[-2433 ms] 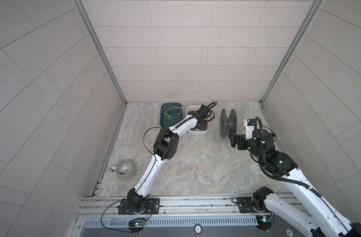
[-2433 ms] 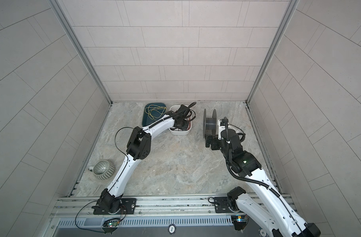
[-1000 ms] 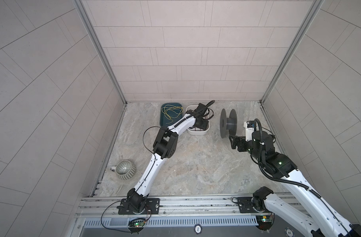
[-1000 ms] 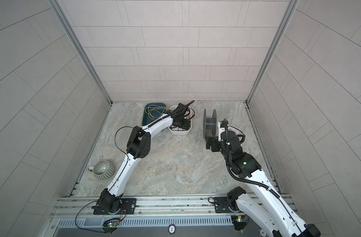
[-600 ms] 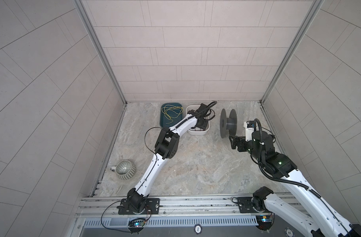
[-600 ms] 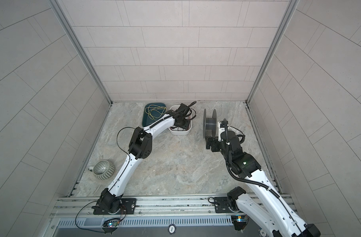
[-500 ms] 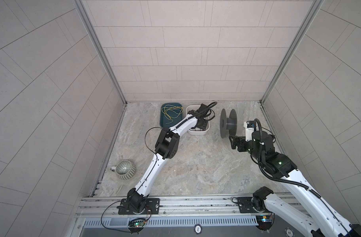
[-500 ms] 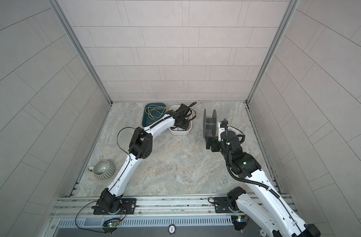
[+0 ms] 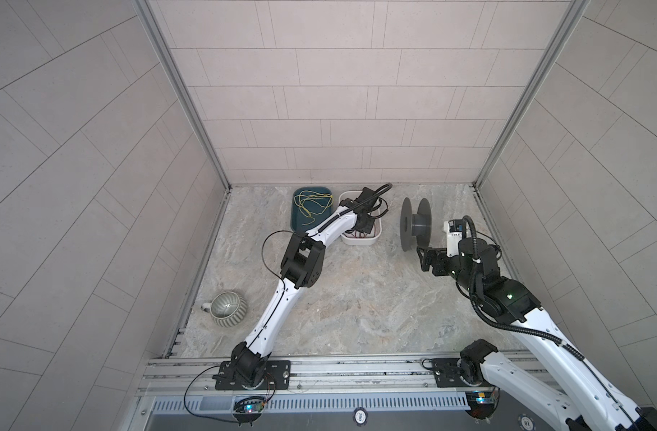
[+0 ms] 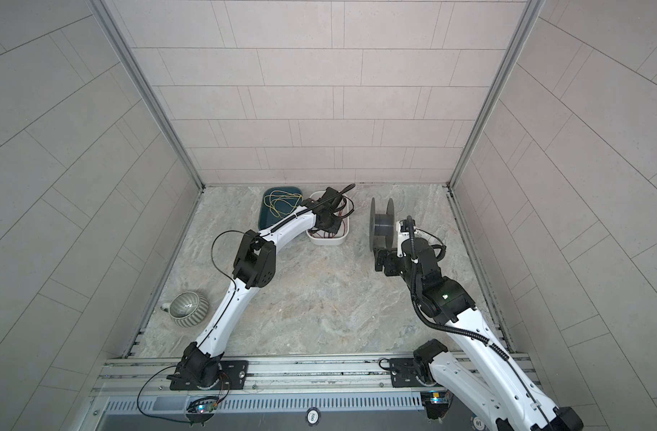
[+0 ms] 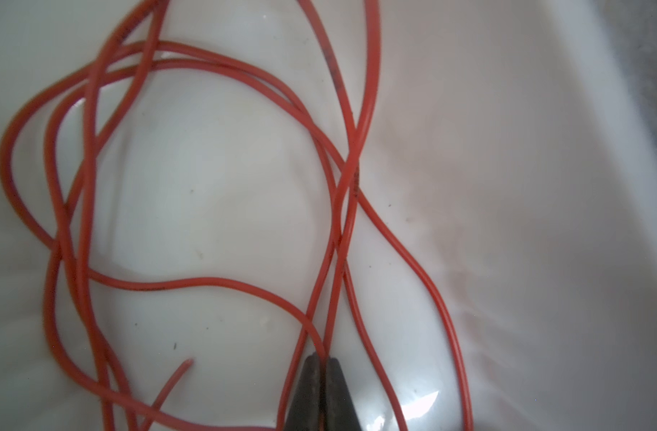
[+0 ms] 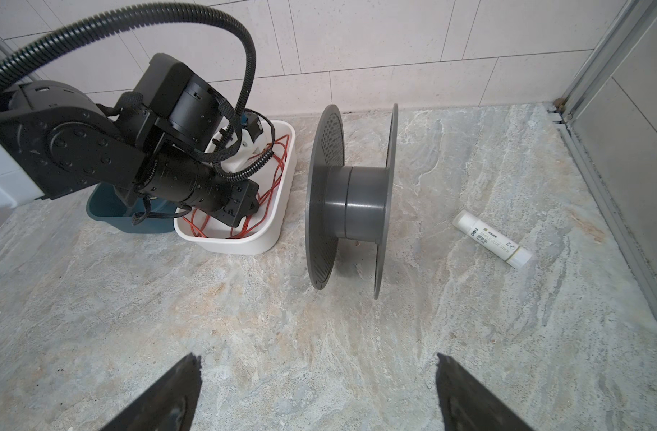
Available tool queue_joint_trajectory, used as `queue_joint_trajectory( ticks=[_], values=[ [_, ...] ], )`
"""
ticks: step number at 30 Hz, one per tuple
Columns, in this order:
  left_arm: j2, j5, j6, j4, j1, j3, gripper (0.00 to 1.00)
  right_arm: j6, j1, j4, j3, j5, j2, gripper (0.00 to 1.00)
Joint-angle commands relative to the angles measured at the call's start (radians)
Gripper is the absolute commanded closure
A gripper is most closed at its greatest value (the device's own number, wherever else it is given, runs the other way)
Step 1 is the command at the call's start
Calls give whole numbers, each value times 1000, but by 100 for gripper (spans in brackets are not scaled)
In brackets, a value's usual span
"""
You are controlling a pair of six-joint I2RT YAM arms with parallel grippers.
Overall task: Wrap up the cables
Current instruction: 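Close the left gripper on the red cable inside the white tub, then lift the red cable out of the white tub with the left gripper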
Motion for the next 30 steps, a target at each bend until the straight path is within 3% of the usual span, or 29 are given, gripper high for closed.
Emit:
queue_joint_trajectory(
  ticks=[1, 30],
  values=[
    [-111, -28, 8, 17, 8, -38, 100, -2, 3, -18, -7, 3, -8, 3],
    [-488, 5, 0, 35, -15, -140, 100, 18, 10, -22, -6, -22, -32, 4]
  ],
)
